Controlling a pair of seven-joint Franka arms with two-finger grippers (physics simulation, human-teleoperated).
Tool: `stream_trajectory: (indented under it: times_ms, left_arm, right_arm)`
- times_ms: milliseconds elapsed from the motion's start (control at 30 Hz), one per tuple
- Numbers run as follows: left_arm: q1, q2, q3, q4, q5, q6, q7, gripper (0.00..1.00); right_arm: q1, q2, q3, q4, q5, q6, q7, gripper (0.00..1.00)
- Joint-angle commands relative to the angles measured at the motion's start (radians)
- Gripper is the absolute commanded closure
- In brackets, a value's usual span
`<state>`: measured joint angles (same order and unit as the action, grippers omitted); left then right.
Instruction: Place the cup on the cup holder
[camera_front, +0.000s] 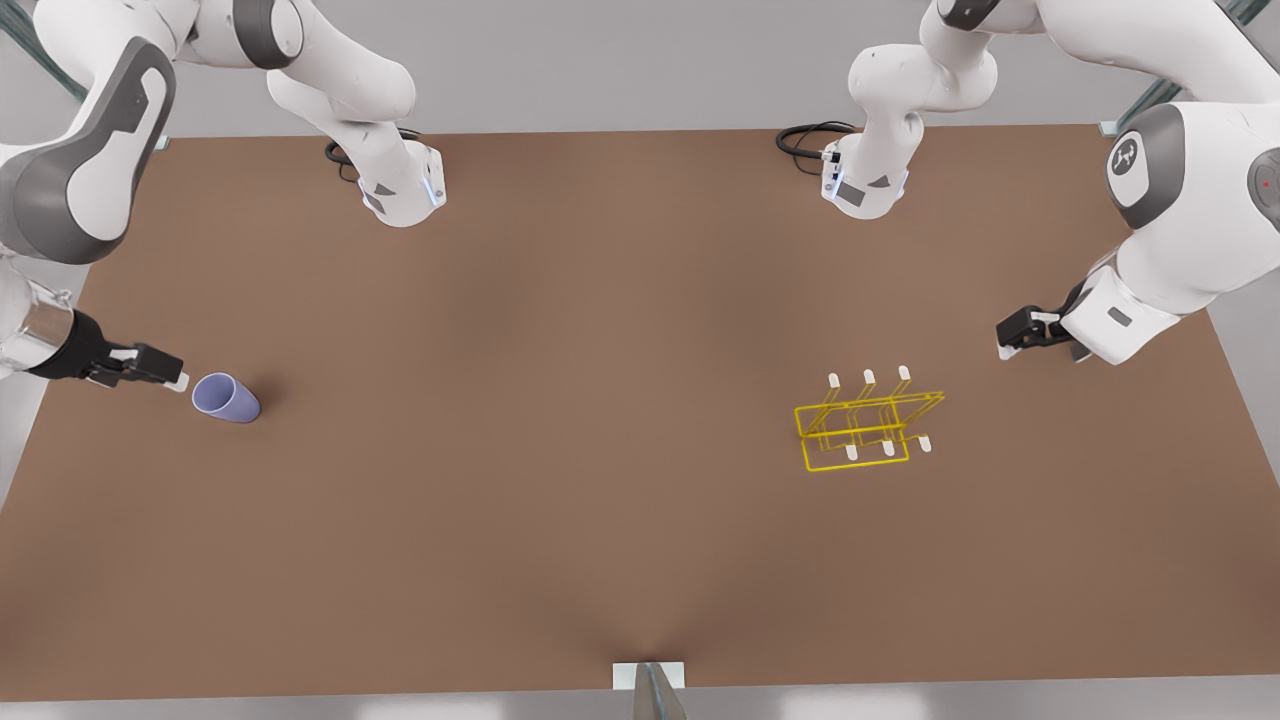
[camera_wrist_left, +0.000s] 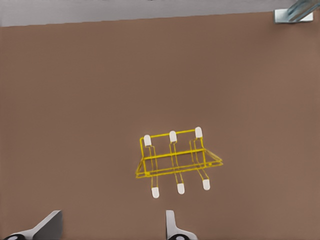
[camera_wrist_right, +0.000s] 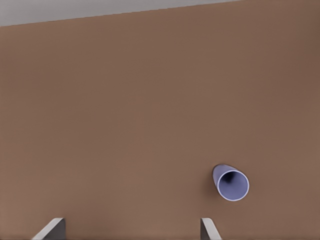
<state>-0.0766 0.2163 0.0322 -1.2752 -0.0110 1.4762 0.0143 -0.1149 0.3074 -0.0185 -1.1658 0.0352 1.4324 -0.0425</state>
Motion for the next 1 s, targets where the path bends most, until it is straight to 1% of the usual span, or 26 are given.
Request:
stream_trajectory:
  times_ms: [0,33,100,133,200,233,267,333,367,400,467,533,600,667,767,900,967]
  left_arm:
    - [0.001,0.001,0.000,0.000,0.000,0.018,0.039,0.00]
    - [0.001,0.006,0.000,0.000,0.000,0.019,0.038,0.00]
    - [0.001,0.009,0.000,-0.009,0.000,0.024,0.038,0.00]
    - [0.001,0.012,0.000,-0.010,0.000,0.026,0.038,0.00]
    - [0.001,0.023,0.002,-0.010,0.000,0.024,0.038,0.00]
    - [0.001,0.026,0.002,-0.010,0.000,0.024,0.038,0.00]
    - [0.003,0.032,0.003,-0.010,0.000,0.024,0.038,0.00]
    - [0.001,0.034,0.003,-0.010,0.000,0.019,0.038,0.00]
    - [0.001,0.035,0.003,-0.010,0.000,0.019,0.038,0.00]
    - [0.001,0.035,0.003,-0.010,-0.001,0.019,0.038,0.00]
    - [0.004,0.038,0.003,-0.012,-0.001,0.018,0.036,0.00]
    - [0.003,0.038,0.003,-0.012,-0.003,0.018,0.032,0.00]
    - [0.004,0.038,0.003,-0.012,-0.003,0.016,0.033,0.00]
    - [0.003,0.041,0.003,-0.012,-0.003,0.016,0.029,0.00]
    - [0.003,0.043,0.003,-0.012,-0.003,0.016,0.029,0.00]
    - [0.001,0.048,0.003,-0.012,-0.003,0.018,0.029,0.00]
    - [0.001,0.054,0.003,-0.012,-0.003,0.019,0.029,0.00]
  right_arm:
    - [0.001,-0.004,0.000,-0.028,-0.008,0.052,0.003,0.00]
    - [0.001,-0.025,0.002,-0.097,-0.008,0.100,-0.008,0.00]
    - [-0.002,-0.097,0.002,-0.293,-0.009,0.241,-0.028,0.00]
    - [-0.017,-0.083,0.000,-0.313,-0.017,0.253,-0.118,0.00]
    - [-0.017,-0.073,-0.005,-0.383,-0.020,0.336,-0.135,0.00]
    - [-0.031,-0.068,-0.014,-0.413,-0.020,0.381,-0.195,0.00]
    - [-0.032,-0.067,-0.035,-0.443,-0.020,0.424,-0.229,0.00]
    - [-0.031,-0.062,-0.070,-0.477,-0.020,0.450,-0.232,0.00]
    - [-0.020,-0.042,-0.113,-0.489,-0.020,0.485,-0.269,0.00]
    - [-0.019,-0.030,-0.115,-0.498,-0.020,0.516,-0.274,0.00]
    - [-0.014,-0.039,-0.113,-0.613,-0.018,0.646,-0.274,0.00]
    - [0.004,-0.033,-0.113,-0.636,-0.020,0.652,-0.274,0.00]
    - [0.006,-0.074,-0.113,-0.738,-0.020,0.677,-0.280,0.00]
    - [0.003,-0.108,-0.113,-0.848,-0.035,0.755,-0.335,0.00]
    - [-0.023,-0.105,-0.117,-0.905,-0.046,0.829,-0.378,0.00]
    - [-0.042,-0.087,-0.120,-0.913,-0.067,0.881,-0.439,0.00]
    - [-0.042,-0.074,-0.139,-0.933,-0.069,0.915,-0.461,0.00]
